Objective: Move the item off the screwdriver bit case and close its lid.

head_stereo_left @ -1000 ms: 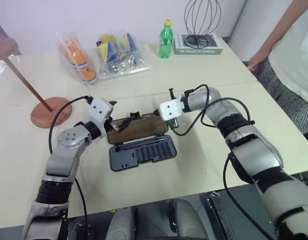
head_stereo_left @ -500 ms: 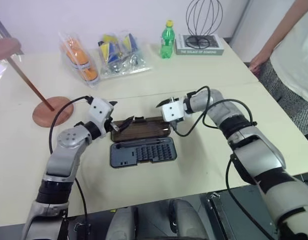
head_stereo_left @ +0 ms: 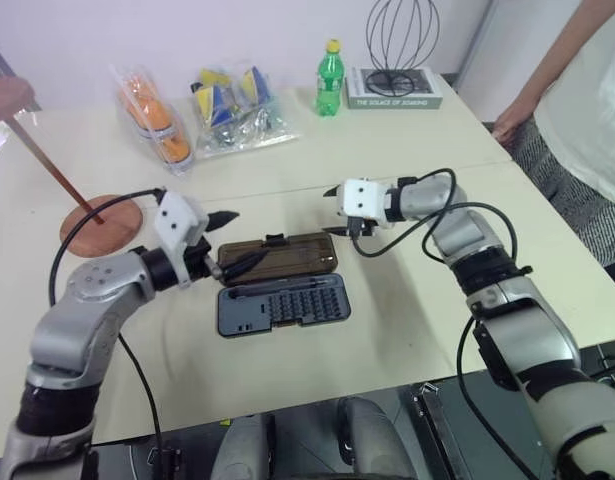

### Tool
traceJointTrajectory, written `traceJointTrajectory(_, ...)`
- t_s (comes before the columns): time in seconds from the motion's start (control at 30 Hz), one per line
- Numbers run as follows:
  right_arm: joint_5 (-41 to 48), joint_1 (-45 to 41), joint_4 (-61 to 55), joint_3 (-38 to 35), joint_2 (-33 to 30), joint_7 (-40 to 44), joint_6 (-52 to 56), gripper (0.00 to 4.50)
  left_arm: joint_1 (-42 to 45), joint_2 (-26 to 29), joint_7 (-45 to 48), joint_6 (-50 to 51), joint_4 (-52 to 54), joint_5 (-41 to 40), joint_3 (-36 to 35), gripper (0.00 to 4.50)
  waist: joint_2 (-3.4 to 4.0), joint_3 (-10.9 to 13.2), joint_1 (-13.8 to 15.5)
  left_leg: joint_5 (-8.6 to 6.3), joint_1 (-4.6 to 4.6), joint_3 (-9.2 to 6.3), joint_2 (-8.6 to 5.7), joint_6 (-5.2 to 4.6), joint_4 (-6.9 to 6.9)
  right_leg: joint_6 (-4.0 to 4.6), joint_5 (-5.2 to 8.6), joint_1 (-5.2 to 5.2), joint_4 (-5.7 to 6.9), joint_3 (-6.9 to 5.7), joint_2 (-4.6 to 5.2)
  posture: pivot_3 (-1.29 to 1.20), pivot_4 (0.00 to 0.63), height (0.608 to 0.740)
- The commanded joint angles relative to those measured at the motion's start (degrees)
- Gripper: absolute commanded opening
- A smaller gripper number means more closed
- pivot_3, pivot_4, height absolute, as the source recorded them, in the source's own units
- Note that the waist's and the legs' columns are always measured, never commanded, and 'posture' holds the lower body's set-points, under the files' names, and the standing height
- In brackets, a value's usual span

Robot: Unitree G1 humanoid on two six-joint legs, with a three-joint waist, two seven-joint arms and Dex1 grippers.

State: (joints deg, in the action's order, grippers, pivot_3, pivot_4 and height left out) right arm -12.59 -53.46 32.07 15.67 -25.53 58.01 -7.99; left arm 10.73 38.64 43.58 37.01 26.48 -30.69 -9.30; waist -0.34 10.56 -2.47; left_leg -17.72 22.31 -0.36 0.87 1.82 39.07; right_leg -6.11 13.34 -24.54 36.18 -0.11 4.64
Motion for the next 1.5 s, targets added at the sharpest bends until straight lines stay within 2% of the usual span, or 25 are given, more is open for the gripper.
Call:
traceJointTrajectory(0.03, 1.66, 1.93, -7.93, -1.55, -0.33, -1.35, 4.47, 3.38, -3.63, 2.18, 0.74, 2.19, 5.6, -4.0, -4.37, 3.28, 0.0, 0.0, 0.07, 0.0, 0.0, 0.01, 0.0, 0.0, 0.0, 0.0, 0.0, 0.0, 0.01, 0.01, 0.01, 0.0, 0.15, 0.74)
traceJointTrajectory(0.23, 2.11, 3.35, -11.55, -1.67, 0.54, -3.74, 8.75, 3.38, -10.0, 0.64, -1.17, 0.36, 8.33, -4.44, -4.87, 0.35, 0.0, 0.0, 0.43, 0.0, 0.0, 0.02, -0.01, 0.0, 0.03, 0.0, 0.0, 0.02, 0.0, 0.0, 0.02, 0.0, 0.15, 0.74)
traceJointTrajectory(0.27, 2.05, 3.47, -11.77, -1.44, 0.58, -4.04, 8.91, 3.38, -10.87, -0.16, -1.41, -0.11, 8.0, -4.48, -4.73, 0.12, 0.0, 0.0, 0.41, 0.0, 0.0, 0.01, -0.01, 0.0, 0.03, 0.0, 0.0, 0.02, 0.0, 0.0, 0.02, 0.0, 0.15, 0.74)
traceJointTrajectory(0.37, 2.12, 3.52, -11.75, -0.9, 0.65, -4.24, 9.14, 3.38, -13.27, -2.08, -1.81, -1.58, 6.03, -3.55, -3.75, 0.12, 0.0, 0.0, 0.38, 0.0, 0.0, 0.01, -0.01, 0.0, 0.03, 0.0, 0.0, 0.02, 0.01, 0.0, 0.01, 0.0, 0.15, 0.74)
traceJointTrajectory(0.5, 2.18, 3.12, -9.61, -0.3, 0.69, -3.5, 8.77, 3.38, -17.38, -1.05, 0.93, -5.51, 2.6, 0.68, 0.24, 0.12, 0.0, 0.0, 0.26, 0.0, -0.01, 0.02, -0.01, 0.0, 0.02, 0.01, 0.0, 0.02, 0.0, 0.0, 0.01, 0.0, 0.15, 0.74)
traceJointTrajectory(0.83, 1.34, -0.17, -0.46, 1.93, 1.23, -2.53, 3.84, 3.38, -14.53, -2.2, 2.48, -9.33, -5.26, 4.04, 4.0, 0.12, 0.0, 0.0, 0.22, 0.0, -0.01, 0.02, -0.01, 0.0, 0.03, 0.01, 0.0, 0.03, 0.01, -0.02, 0.0, 0.0, 0.15, 0.74)
traceJointTrajectory(1.1, 1.28, -4.13, 6.19, 2.25, 1.71, 0.26, 4.03, 3.38, -13.52, -2.3, 2.56, -7.1, -5.21, 4.75, 7.86, 0.12, 0.0, 0.0, 0.1, 0.0, -0.01, 0.02, -0.01, 0.0, 0.03, 0.01, 0.0, 0.03, 0.01, -0.01, 0.01, 0.0, 0.15, 0.74)
traceJointTrajectory(1.5, 3.75, -11.33, 21.9, 0.77, 7.12, 5.84, 6.59, 3.38, -16.12, -1.91, 2.54, -8.91, -5.26, 6.22, 7.71, 0.12, 0.01, -0.01, -0.01, 0.0, -0.04, 0.03, -0.01, 0.0, 0.02, 0.01, 0.0, 0.03, 0.02, -0.01, 0.01, 0.0, 0.15, 0.74)
